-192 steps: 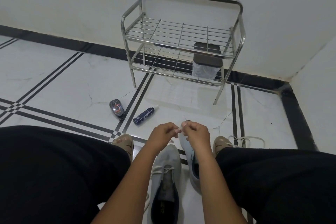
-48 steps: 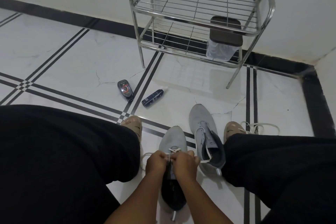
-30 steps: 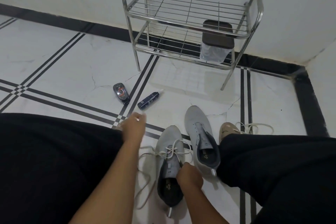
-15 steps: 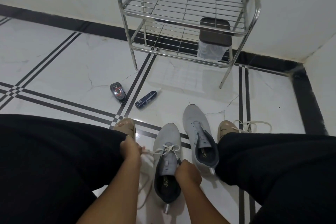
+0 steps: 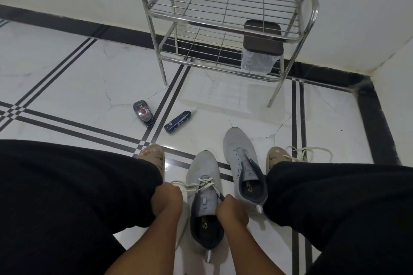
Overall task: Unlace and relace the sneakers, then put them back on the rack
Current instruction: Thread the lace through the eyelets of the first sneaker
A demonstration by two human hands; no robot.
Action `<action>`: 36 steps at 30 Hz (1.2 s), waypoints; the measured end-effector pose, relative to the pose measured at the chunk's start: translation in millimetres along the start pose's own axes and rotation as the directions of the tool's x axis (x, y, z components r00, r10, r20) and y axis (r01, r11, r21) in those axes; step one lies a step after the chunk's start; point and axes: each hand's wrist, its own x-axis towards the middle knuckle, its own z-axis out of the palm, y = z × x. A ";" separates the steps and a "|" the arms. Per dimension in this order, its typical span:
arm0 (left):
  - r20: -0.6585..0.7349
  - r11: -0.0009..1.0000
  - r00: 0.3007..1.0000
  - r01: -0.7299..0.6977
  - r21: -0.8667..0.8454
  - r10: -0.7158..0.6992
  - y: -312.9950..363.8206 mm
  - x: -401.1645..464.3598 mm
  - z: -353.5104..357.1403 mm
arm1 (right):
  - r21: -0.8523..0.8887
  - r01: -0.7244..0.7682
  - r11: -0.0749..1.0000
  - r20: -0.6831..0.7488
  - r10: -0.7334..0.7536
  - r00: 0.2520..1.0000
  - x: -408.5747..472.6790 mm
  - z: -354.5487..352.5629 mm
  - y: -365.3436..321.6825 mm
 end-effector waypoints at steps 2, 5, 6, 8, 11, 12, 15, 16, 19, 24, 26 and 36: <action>-0.049 0.979 0.991 -0.115 0.167 0.125 -0.7 -8.8 2.4 | 0.000 0.003 1.000 0.003 -0.003 1.000 0.3 0.9 0.1; -0.119 0.889 0.903 -0.372 0.266 0.413 3.6 -14.6 9.1 | -0.017 0.017 1.000 -0.006 -0.017 1.000 1.8 1.4 -0.8; -0.097 0.866 0.875 -0.444 0.232 0.474 8.4 -13.2 10.5 | -0.026 0.026 0.999 -0.008 -0.027 1.000 1.7 1.3 -1.1; -0.026 0.825 0.844 -0.515 0.232 0.535 17.4 -10.3 12.2 | -0.048 0.047 0.998 -0.012 -0.048 0.999 2.2 1.2 -1.3; 0.077 0.854 0.892 -0.449 0.262 0.445 25.8 -7.3 8.5 | -0.054 0.060 0.997 -0.006 -0.061 0.998 3.7 0.6 -0.3; 0.091 0.908 0.931 -0.365 0.204 0.353 28.7 -8.7 3.4 | -0.043 0.060 0.997 -0.003 -0.060 0.998 4.5 0.5 0.2; 0.230 0.987 0.961 -0.145 -0.064 0.156 44.1 -6.3 -14.0 | 0.031 0.061 0.998 0.002 -0.061 0.998 6.6 0.9 -0.5; 0.276 0.986 0.952 -0.097 -0.138 0.133 51.8 -4.8 -20.3 | 0.071 0.064 0.995 -0.018 -0.063 0.998 7.8 0.4 -2.2; 0.358 0.933 0.925 0.008 -0.360 0.130 68.9 -14.1 -47.5 | 0.308 0.139 0.941 -0.147 -0.097 0.984 5.1 -9.0 -17.7; 0.401 0.783 0.894 0.099 -0.614 0.201 83.4 -28.1 -78.7 | 0.792 0.110 0.601 0.072 -0.270 0.960 -8.9 -39.4 -46.8; 0.393 0.807 0.894 0.065 -0.587 0.214 90.8 -31.3 -85.9 | 0.835 0.103 0.540 0.101 -0.334 0.937 -14.7 -41.5 -53.8; 0.333 0.047 0.938 0.338 -0.940 -0.093 53.5 0.2 -78.2 | 0.820 0.185 0.541 -0.025 -0.289 0.957 -0.7 -88.6 -17.0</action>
